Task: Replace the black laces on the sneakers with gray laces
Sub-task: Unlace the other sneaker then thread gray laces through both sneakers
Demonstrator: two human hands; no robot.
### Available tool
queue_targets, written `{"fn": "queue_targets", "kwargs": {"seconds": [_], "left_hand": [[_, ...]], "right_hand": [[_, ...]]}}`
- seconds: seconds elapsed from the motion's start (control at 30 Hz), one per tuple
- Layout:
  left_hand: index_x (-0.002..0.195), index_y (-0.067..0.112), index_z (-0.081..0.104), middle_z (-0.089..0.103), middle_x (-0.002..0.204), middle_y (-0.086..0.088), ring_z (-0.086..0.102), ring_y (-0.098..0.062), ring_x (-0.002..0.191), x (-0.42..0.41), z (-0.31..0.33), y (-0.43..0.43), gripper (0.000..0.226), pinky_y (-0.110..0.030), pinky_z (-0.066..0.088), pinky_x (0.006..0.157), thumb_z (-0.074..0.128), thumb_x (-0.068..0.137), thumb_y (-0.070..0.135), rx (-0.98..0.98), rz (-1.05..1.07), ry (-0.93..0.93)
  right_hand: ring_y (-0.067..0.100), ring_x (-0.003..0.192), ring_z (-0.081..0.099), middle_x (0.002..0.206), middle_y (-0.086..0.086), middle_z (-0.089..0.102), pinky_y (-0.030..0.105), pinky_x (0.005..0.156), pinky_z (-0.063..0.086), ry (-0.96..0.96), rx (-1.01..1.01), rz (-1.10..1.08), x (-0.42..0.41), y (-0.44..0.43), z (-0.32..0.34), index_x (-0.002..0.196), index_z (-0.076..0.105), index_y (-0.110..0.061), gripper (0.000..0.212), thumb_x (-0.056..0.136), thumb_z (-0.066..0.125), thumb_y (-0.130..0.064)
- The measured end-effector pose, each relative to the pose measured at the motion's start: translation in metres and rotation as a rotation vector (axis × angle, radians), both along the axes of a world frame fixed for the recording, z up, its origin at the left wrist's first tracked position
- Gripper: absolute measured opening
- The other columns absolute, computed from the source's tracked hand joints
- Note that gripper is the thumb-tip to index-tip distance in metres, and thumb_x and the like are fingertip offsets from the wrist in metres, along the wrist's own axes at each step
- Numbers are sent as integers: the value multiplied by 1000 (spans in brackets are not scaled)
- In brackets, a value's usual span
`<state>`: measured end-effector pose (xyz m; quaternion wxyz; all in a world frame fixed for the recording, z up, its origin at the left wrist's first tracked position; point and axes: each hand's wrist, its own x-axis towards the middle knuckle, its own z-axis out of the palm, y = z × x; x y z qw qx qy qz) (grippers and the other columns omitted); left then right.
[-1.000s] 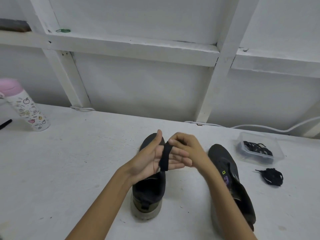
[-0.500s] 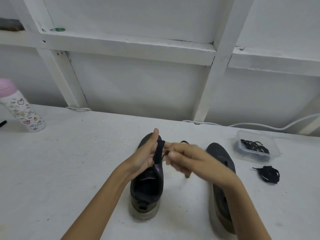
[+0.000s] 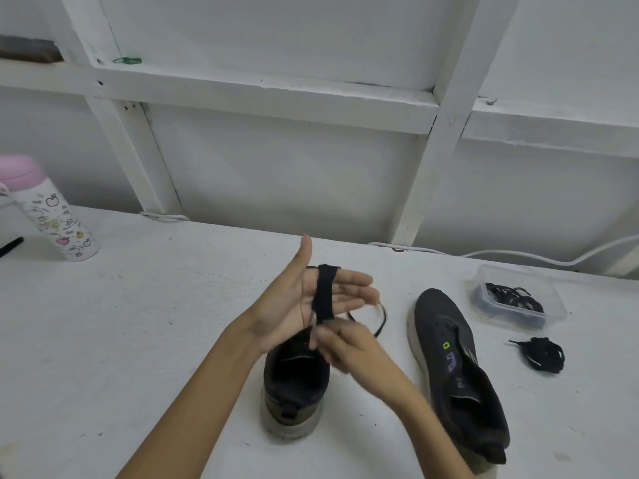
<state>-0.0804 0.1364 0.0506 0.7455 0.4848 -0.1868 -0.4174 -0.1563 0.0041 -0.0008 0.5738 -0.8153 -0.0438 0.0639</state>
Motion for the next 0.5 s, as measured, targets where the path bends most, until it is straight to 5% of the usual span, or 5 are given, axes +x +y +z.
{"fn": "queue_targets", "kwargs": {"seconds": [0.13, 0.27, 0.37, 0.5], "left_hand": [[119, -5, 61, 67, 116, -22, 63, -27, 115, 8, -5, 2, 88, -28, 49, 100, 10, 96, 62, 124, 90, -92], [90, 0, 73, 75, 84, -5, 71, -13, 83, -5, -8, 3, 88, -17, 53, 70, 10, 95, 61, 296, 27, -129], [107, 0, 71, 70, 109, -22, 65, -29, 111, -10, -12, 0, 89, -32, 50, 99, 9, 95, 64, 232, -21, -98], [114, -9, 64, 66, 112, -29, 63, -35, 113, -14, -9, 1, 95, -33, 50, 99, 10, 93, 66, 177, -56, -70]], "right_hand": [[2, 54, 43, 61, -8, 50, 18, 58, 36, -28, -30, 154, -14, 0, 19, 84, 61, -11, 28, 104, 44, -22], [0, 54, 46, 58, -15, 52, 12, 57, 36, -151, -35, 40, 2, -13, 62, 77, 57, -20, 29, 103, 46, -13], [0, 57, 47, 59, -18, 54, 17, 61, 38, -232, -110, -26, 27, -30, 76, 77, 60, -14, 24, 100, 52, -15], [3, 57, 44, 60, -14, 51, 18, 58, 37, -191, -103, -31, 56, -37, 62, 79, 61, -8, 22, 98, 57, -18]]}}
